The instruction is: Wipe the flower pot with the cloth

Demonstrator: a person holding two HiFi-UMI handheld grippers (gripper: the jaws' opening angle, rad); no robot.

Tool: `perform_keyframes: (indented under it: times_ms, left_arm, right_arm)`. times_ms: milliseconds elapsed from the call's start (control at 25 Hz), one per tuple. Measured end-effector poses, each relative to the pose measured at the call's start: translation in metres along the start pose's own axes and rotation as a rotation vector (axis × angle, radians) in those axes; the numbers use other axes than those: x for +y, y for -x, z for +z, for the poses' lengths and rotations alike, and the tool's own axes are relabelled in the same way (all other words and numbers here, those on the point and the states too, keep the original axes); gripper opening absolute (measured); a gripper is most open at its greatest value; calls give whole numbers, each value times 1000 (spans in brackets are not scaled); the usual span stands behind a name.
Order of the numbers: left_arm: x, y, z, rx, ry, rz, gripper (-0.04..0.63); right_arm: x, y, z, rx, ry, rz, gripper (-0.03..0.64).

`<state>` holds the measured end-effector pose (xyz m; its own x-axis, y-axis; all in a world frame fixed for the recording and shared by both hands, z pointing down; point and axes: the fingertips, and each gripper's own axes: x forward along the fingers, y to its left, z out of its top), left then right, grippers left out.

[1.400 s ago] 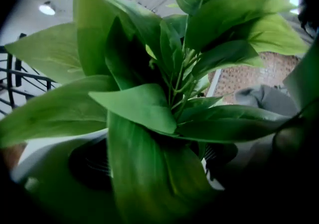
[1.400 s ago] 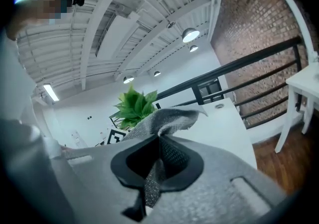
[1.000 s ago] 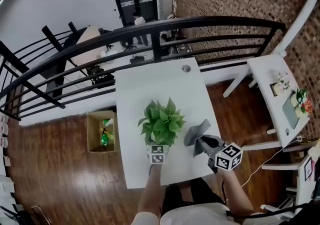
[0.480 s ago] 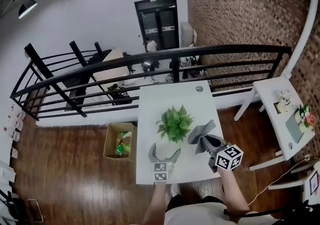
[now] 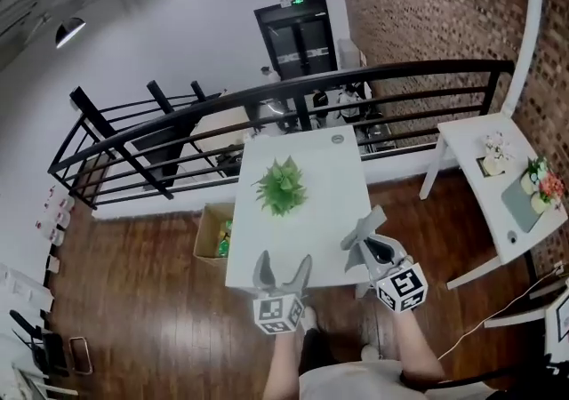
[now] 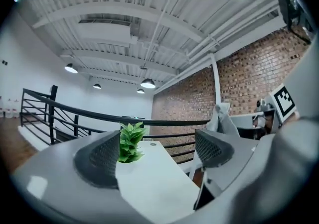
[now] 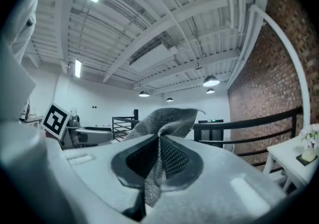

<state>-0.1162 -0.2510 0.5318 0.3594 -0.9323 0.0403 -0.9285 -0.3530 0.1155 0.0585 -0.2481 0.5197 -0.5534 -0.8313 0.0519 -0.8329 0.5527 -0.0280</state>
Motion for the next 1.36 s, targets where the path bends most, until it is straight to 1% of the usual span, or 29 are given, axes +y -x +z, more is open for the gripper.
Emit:
perform_keyframes:
  times_ms: [80, 160, 240, 320, 440, 560, 760, 960, 1160, 1360]
  left_arm:
    - [-25, 18, 3, -1, -21, 14, 492]
    - [-33, 38, 4, 13, -49, 51, 489]
    - [-31, 53, 12, 7, -39, 77, 489]
    - [-30, 63, 21, -17, -23, 86, 489]
    - [-29, 69, 34, -41, -45, 70, 483]
    - [-26, 75, 43, -33, -75, 38, 483]
    - [-9, 92, 53, -30, -98, -12, 483]
    - [21, 104, 59, -19, -111, -34, 483]
    - [42, 115, 77, -52, -113, -28, 483]
    - [47, 124, 77, -56, -107, -38, 483]
  right_arm:
    - [-8, 24, -2, -2, -1, 5, -3]
    - [-4, 42, 2, -2, 12, 26, -3]
    - [6, 53, 18, -21, 47, 50, -3]
    - [15, 60, 33, -37, 96, 62, -3]
    - [22, 57, 49, -56, 135, 37, -3]
    - [33, 47, 63, -74, 137, 13, -3]
    - [78, 23, 75, -114, 129, 40, -3]
    - [124, 3, 81, -125, 171, 88, -3]
    - [138, 0, 98, -155, 186, 64, -3]
    - [151, 2, 90, -145, 172, 51, -3]
